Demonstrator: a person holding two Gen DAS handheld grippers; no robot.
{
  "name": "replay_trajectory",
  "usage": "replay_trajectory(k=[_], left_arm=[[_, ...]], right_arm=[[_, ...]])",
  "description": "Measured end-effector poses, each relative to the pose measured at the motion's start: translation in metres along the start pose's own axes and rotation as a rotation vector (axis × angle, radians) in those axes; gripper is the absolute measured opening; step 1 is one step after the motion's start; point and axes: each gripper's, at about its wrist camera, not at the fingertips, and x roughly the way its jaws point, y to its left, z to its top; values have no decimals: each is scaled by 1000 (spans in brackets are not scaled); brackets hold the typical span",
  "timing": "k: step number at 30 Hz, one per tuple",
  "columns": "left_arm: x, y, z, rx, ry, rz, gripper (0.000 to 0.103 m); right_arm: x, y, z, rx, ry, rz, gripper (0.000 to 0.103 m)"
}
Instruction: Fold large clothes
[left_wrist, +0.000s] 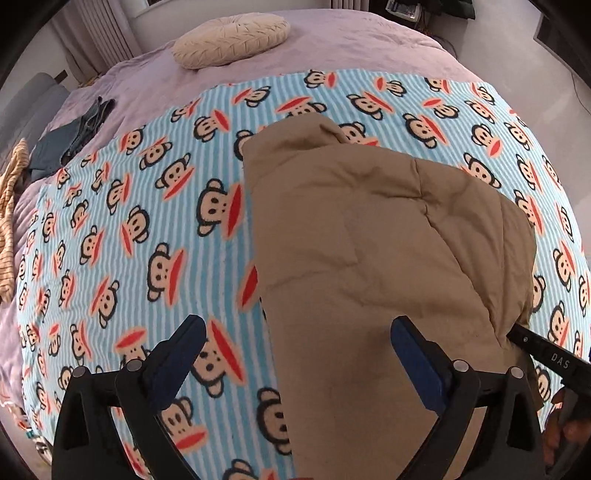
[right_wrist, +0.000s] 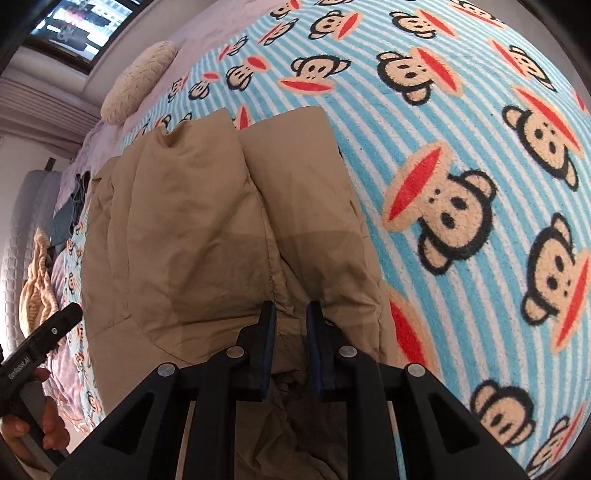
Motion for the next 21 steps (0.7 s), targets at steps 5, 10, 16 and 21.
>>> replay_trajectory(k=[5,10,16,21], left_arm=[[2,1,-2,-5,13,-26,101],[14,3,-7,-11,31,-40,101],[18,6,-9,-27,36,-56,101],[20,6,-9,-22,35,-59,101]], right_arm=[[-7,-2,0,0,24,-10,25],[-17,-1,3,-8,32,-2,30],[-38,-2,8,-35,19,20,67],[-44,-6,16,-62,26,46,83]])
